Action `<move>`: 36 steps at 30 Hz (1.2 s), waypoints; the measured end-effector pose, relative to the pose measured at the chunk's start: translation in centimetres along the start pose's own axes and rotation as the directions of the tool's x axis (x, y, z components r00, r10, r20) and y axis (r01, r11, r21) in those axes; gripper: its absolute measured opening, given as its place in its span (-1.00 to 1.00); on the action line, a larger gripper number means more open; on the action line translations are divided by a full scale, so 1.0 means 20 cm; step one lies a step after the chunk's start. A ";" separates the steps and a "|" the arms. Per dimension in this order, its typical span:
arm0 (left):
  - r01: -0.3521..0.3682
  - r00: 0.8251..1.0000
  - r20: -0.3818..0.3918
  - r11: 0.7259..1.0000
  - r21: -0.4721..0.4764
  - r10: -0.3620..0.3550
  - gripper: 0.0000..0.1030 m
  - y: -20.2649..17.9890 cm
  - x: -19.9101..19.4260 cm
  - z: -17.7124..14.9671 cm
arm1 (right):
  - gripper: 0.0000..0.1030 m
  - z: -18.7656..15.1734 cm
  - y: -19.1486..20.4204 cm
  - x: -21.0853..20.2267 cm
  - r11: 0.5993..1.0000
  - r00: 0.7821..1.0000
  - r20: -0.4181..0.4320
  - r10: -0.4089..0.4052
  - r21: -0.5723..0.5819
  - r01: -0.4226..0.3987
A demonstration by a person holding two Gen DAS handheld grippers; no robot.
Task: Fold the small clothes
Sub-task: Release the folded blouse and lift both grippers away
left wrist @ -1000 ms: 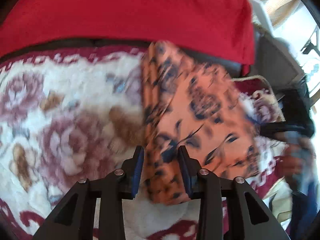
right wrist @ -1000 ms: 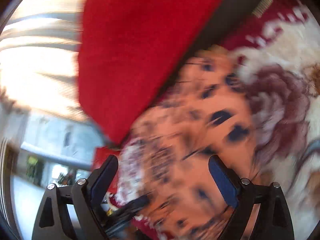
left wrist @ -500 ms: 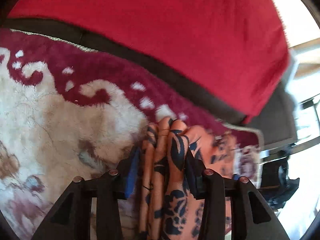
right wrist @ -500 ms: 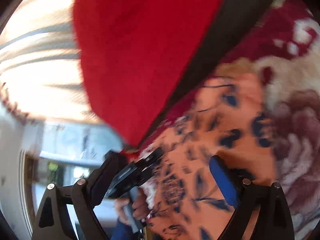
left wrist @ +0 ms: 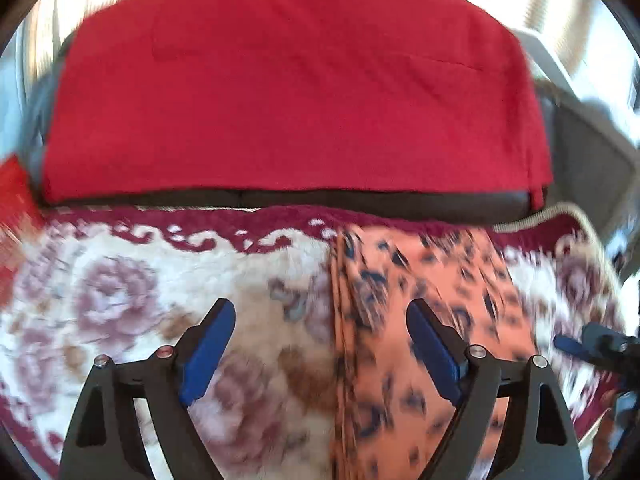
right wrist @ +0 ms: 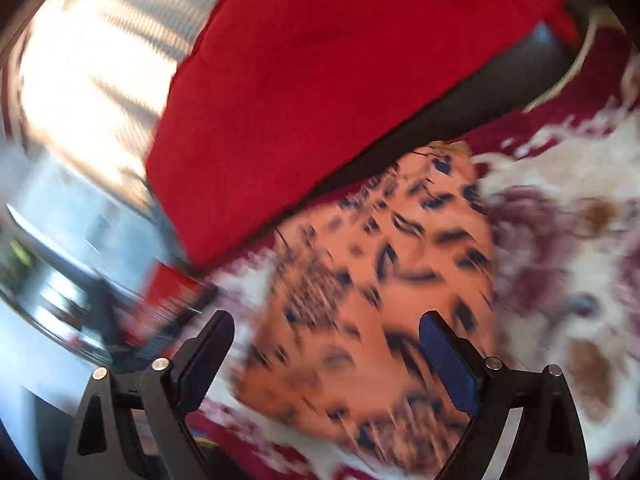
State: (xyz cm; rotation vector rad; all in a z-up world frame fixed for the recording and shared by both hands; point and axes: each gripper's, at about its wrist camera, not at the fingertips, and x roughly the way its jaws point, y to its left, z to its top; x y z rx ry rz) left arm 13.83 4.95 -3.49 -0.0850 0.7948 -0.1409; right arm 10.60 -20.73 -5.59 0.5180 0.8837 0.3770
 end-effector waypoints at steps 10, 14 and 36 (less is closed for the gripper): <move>-0.048 0.997 0.054 0.999 -0.002 0.048 0.73 -0.14 -0.40 -0.32 | 1.00 -0.40 0.19 -0.32 0.892 0.917 0.149 -0.370 -0.219 0.396; -0.059 0.989 0.137 0.998 -0.010 0.060 0.73 -0.16 -0.58 -0.34 | 1.00 -0.41 0.26 -0.42 0.871 0.893 0.219 -0.394 -0.221 0.438; -0.052 0.991 0.124 0.998 0.048 0.045 0.91 -0.26 -0.62 -0.30 | 1.00 -0.36 0.34 -0.41 0.854 0.890 0.188 -0.415 -0.258 0.452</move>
